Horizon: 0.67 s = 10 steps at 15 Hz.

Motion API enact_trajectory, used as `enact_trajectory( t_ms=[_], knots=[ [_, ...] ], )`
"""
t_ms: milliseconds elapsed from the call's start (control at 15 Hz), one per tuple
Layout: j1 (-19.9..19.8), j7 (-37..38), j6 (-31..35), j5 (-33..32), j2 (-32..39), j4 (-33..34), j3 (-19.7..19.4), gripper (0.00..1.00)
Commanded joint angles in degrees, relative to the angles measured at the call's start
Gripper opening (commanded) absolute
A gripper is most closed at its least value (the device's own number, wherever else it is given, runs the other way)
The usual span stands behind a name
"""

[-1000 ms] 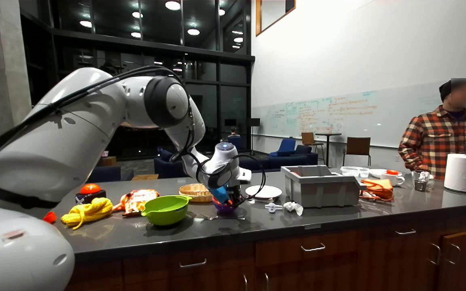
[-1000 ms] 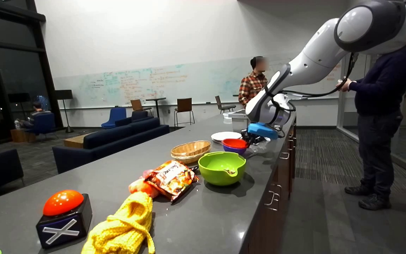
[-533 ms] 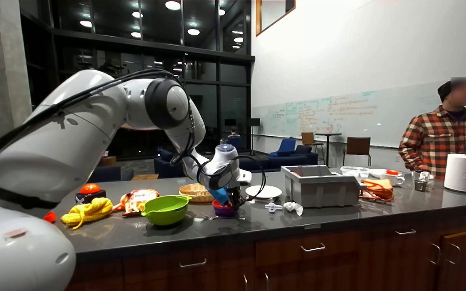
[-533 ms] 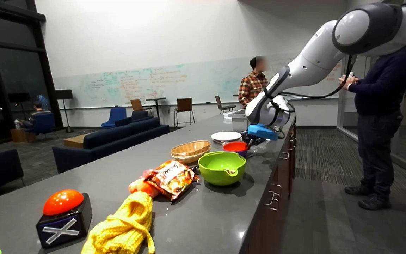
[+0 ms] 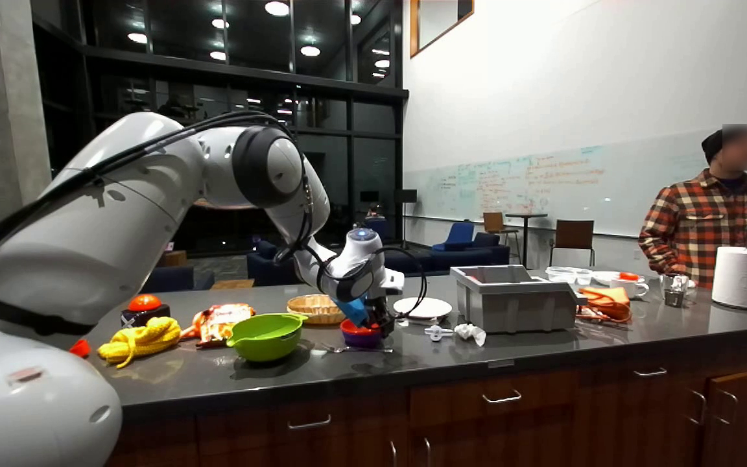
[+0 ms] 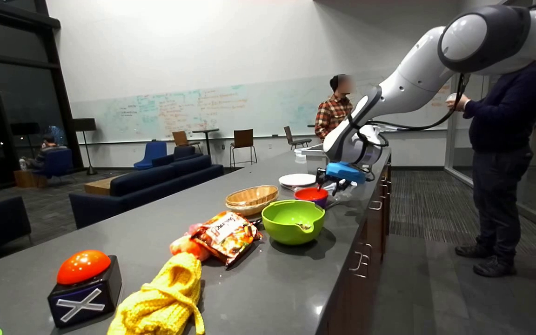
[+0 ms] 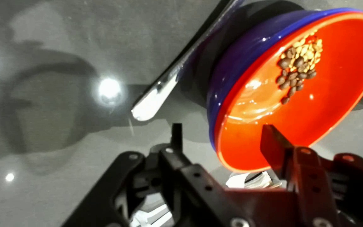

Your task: Pick up the red bowl and blue bowl from the green bowl and place them on the table

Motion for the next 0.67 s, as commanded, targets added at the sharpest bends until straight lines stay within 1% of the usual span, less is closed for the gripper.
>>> enact_trajectory(
  t_ms=[0,67,133,467,600],
  knots=[
    [0.04,1.15,0.08,-0.51,-1.25,-0.08,-0.03,0.97],
    [-0.03,0.70,0.51,-0.45,-2.07,-0.65,0.38,1.00],
    [0.06,0.41,0.95,-0.47,-3.07,-1.47,0.65,1.00],
    [1.05,-2.62,4.53,-1.32,-9.80,-7.27,3.22,1.00],
    [2.06,-3.86,5.14,-2.59,-13.34,-10.85,3.75,1.00]
  ],
)
